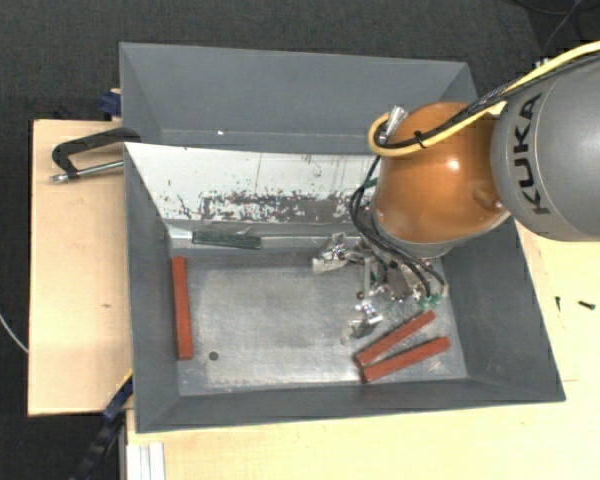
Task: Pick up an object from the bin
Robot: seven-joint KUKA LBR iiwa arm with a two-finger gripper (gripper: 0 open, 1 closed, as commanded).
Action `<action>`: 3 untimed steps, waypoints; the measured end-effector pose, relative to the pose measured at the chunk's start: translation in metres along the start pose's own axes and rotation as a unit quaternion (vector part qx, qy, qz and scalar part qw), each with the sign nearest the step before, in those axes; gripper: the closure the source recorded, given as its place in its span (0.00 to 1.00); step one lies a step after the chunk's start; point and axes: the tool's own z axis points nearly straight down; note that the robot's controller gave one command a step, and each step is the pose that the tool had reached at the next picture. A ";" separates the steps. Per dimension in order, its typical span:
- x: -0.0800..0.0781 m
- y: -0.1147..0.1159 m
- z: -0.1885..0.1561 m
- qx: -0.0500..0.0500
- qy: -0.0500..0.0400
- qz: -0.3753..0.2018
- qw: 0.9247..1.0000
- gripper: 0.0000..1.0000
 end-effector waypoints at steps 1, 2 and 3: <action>0.032 -0.068 0.039 0.000 0.003 0.000 1.000 1.00; 0.032 -0.068 0.039 0.000 0.003 0.000 1.000 0.00; 0.032 -0.068 0.039 0.000 0.003 0.000 1.000 0.00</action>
Offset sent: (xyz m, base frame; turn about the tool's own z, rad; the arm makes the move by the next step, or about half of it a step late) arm 0.0000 0.0000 0.0000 0.0000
